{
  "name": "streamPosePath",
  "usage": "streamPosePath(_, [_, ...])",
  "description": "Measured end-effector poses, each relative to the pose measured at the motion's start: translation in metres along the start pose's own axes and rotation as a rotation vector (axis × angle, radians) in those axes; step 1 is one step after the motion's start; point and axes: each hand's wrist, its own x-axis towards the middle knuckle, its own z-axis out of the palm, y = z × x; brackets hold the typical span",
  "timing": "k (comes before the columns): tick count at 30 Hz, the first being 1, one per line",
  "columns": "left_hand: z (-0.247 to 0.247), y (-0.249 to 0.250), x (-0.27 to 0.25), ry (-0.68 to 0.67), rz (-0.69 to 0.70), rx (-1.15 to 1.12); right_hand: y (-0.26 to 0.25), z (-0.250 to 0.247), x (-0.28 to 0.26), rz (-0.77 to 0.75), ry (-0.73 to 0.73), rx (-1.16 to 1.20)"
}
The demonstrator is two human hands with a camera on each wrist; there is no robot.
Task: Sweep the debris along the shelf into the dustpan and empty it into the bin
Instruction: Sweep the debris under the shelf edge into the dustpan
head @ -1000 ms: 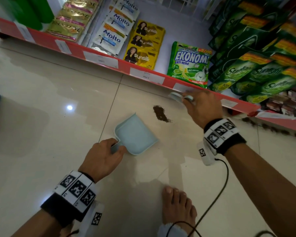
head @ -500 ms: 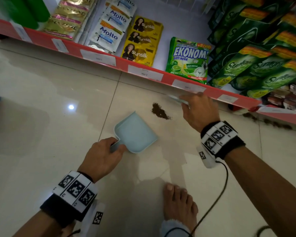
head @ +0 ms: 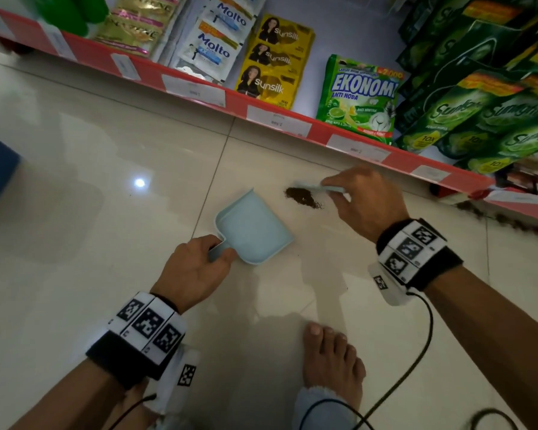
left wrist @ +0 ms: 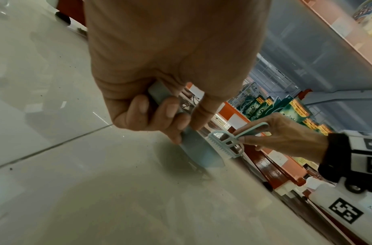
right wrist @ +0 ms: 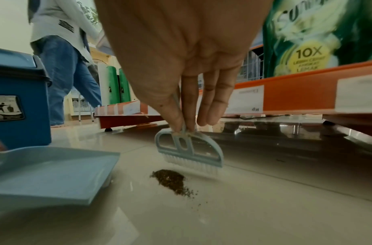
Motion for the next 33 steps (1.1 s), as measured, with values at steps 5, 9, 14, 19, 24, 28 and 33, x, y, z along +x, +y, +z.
streamPosePath(5, [0.005,0.005,0.001,-0.036,0.027,-0.009,-0.003,0.002,0.026,0.027,0.051,0.061])
streamPosePath(9, [0.002,0.002,-0.001,-0.014,0.034,0.013,-0.021,0.011,0.047,-0.075,-0.061,0.071])
streamPosePath(14, [-0.002,-0.002,-0.004,-0.004,0.004,0.02,0.003,0.007,0.03,-0.191,-0.159,0.034])
streamPosePath(19, [-0.003,-0.004,-0.001,-0.003,-0.023,-0.019,0.045,-0.002,-0.003,-0.237,-0.171,0.026])
streamPosePath(24, [0.001,0.003,0.001,-0.025,-0.007,-0.024,0.044,0.0,-0.005,-0.241,0.018,0.092])
streamPosePath(28, [0.003,0.006,0.001,-0.029,-0.006,-0.006,0.019,0.006,0.012,-0.197,0.036,0.083])
streamPosePath(33, [0.0,0.003,-0.003,-0.015,-0.025,0.018,0.012,0.004,0.012,-0.15,-0.139,-0.041])
